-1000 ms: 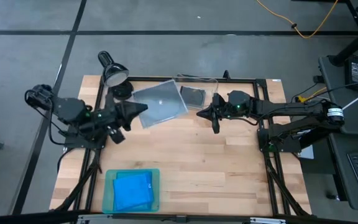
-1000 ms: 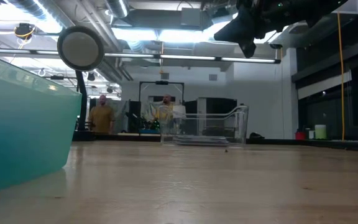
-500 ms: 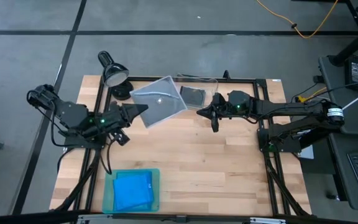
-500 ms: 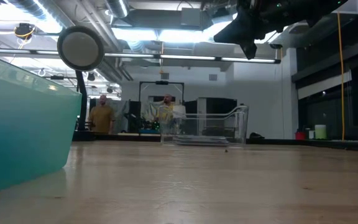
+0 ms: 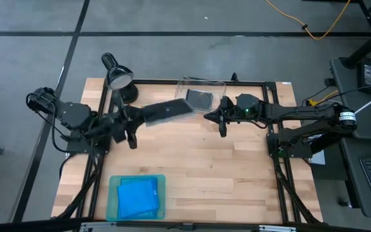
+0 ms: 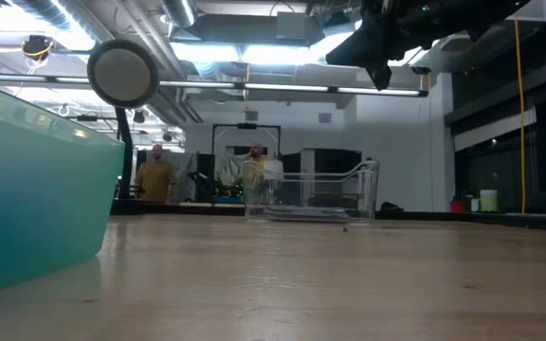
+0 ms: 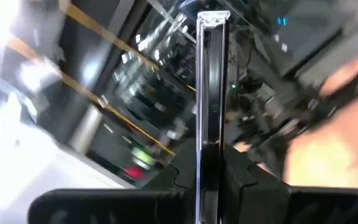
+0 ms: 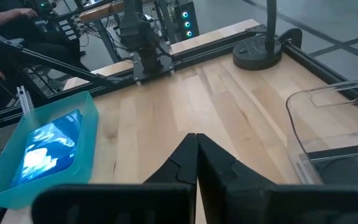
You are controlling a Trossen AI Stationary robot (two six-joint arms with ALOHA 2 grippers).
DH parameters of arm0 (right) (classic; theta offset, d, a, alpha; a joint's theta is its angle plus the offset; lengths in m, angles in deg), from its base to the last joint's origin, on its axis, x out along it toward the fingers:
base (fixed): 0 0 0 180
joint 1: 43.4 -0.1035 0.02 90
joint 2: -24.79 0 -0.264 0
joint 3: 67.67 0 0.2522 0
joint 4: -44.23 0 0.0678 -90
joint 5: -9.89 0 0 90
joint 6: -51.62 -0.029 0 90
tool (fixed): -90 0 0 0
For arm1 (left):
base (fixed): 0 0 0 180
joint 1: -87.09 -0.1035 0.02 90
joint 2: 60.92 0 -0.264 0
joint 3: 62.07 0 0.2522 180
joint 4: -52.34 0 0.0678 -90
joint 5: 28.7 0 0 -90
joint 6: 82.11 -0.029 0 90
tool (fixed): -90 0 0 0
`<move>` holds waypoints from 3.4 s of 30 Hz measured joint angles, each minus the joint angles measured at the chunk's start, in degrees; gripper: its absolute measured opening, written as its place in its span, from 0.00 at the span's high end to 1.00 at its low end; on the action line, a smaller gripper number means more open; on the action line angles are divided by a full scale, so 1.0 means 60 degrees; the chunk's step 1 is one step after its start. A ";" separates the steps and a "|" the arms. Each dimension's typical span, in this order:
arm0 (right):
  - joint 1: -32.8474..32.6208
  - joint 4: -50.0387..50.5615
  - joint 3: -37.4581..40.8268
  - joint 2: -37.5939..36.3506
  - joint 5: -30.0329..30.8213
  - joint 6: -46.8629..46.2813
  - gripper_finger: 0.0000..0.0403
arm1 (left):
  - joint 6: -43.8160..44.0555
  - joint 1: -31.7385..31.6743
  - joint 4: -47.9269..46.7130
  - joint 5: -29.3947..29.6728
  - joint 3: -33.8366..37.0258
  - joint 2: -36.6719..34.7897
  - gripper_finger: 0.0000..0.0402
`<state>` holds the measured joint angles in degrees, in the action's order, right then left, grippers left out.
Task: Pick & place jewel cases by type
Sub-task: Put the black CD case into the transparent bin
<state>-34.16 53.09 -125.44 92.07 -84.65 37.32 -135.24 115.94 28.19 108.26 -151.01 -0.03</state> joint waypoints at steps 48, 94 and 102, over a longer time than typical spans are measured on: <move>-0.0270 0.2895 -0.0011 -0.3257 -0.0004 0.5426 0.98 | 1.6313 -0.6579 -0.1554 -0.7178 0.0004 0.2259 0.95; -0.0262 0.5089 0.0000 -0.4765 0.0095 0.5965 0.98 | 1.6479 -0.9849 0.1599 -1.0062 0.0007 0.7980 0.86; -0.0262 0.5089 0.0000 -0.4765 0.0091 0.5923 0.98 | 1.6151 -0.9849 0.1397 -0.9992 0.0007 0.7937 0.76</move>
<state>-35.74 83.62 -125.44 63.48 -84.10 72.86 -38.34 56.85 36.58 48.31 -150.96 47.59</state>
